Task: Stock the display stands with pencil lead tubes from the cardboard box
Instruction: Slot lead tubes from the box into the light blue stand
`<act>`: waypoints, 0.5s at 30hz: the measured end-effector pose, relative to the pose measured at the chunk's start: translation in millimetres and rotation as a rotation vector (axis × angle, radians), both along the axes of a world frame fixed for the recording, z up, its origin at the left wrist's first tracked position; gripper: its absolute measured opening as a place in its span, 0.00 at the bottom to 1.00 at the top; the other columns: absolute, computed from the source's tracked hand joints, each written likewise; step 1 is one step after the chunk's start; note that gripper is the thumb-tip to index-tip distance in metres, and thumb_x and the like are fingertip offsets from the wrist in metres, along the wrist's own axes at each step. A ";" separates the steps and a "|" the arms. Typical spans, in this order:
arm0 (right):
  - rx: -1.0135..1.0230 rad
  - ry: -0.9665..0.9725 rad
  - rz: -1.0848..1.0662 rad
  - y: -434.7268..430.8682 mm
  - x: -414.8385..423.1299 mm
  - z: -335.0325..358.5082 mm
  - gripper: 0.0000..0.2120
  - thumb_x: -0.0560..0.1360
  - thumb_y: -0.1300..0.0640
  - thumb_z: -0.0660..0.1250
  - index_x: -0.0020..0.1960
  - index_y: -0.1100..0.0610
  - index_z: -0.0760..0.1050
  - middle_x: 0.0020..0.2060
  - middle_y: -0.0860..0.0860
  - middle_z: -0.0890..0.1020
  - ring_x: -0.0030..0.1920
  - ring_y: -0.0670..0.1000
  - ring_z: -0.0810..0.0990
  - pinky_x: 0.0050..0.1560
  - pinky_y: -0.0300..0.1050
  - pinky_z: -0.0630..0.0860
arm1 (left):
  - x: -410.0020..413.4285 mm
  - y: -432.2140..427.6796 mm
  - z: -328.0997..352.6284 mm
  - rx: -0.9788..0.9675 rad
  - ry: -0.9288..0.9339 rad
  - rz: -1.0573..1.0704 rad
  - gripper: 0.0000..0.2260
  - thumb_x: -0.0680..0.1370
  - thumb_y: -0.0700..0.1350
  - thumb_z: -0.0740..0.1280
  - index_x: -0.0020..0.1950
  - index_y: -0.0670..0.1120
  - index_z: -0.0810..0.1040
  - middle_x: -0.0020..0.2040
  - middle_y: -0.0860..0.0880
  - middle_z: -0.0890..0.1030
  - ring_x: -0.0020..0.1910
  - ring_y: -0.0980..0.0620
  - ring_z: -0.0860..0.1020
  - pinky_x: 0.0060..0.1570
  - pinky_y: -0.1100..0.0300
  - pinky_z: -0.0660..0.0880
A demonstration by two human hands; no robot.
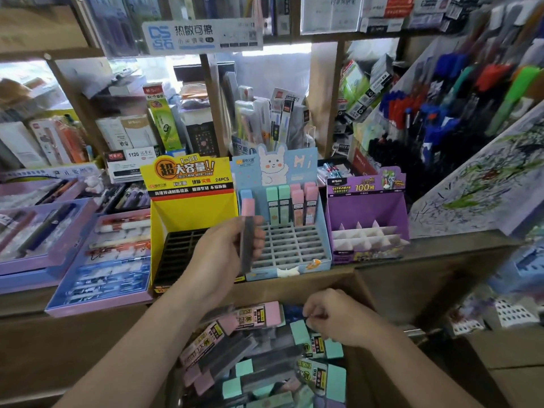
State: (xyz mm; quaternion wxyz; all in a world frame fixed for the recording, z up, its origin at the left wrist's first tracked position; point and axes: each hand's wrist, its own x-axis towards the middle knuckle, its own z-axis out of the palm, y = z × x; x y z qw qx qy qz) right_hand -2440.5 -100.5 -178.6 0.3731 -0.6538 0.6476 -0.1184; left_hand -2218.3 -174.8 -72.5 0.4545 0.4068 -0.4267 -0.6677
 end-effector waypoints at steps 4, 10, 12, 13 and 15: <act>-0.014 -0.005 0.006 0.9 -1.1 -2.0 0.04 0.80 0.55 0.69 0.52 0.48 0.82 0.39 0.43 0.84 0.36 0.37 0.81 0.39 0.34 0.77 | -22.3 -11.6 7.1 -0.077 -0.032 -0.102 0.06 0.84 0.38 0.63 0.56 0.39 0.79 0.43 0.43 0.81 0.42 0.46 0.80 0.42 0.55 0.81; -0.018 -0.022 0.002 1.4 -1.0 -1.1 0.06 0.80 0.56 0.69 0.55 0.51 0.82 0.40 0.43 0.83 0.39 0.38 0.80 0.41 0.34 0.76 | -49.1 -28.7 2.3 -0.206 -0.224 -0.031 0.05 0.81 0.35 0.69 0.55 0.41 0.83 0.48 0.41 0.86 0.46 0.47 0.84 0.51 0.54 0.82; -0.006 -0.028 -0.002 1.5 -0.9 -0.7 0.07 0.81 0.56 0.68 0.57 0.52 0.82 0.41 0.43 0.82 0.41 0.39 0.80 0.44 0.35 0.77 | -55.4 -35.0 -1.3 -0.270 -0.319 0.039 0.05 0.79 0.35 0.71 0.49 0.45 0.84 0.38 0.53 0.87 0.38 0.60 0.83 0.42 0.66 0.80; -0.002 -0.028 -0.003 1.6 -1.0 -0.4 0.08 0.81 0.56 0.68 0.58 0.52 0.82 0.41 0.43 0.82 0.42 0.40 0.81 0.44 0.36 0.77 | -57.7 -37.7 -2.8 -0.270 -0.333 0.060 0.06 0.78 0.34 0.72 0.46 0.45 0.84 0.34 0.56 0.85 0.34 0.62 0.82 0.37 0.67 0.79; -0.003 -0.030 0.001 1.3 -1.2 0.2 0.08 0.81 0.56 0.68 0.59 0.53 0.82 0.42 0.44 0.83 0.43 0.41 0.82 0.46 0.37 0.79 | -61.1 -43.8 -6.9 -0.225 -0.322 0.082 0.07 0.78 0.33 0.73 0.45 0.45 0.84 0.33 0.54 0.85 0.34 0.55 0.81 0.37 0.63 0.80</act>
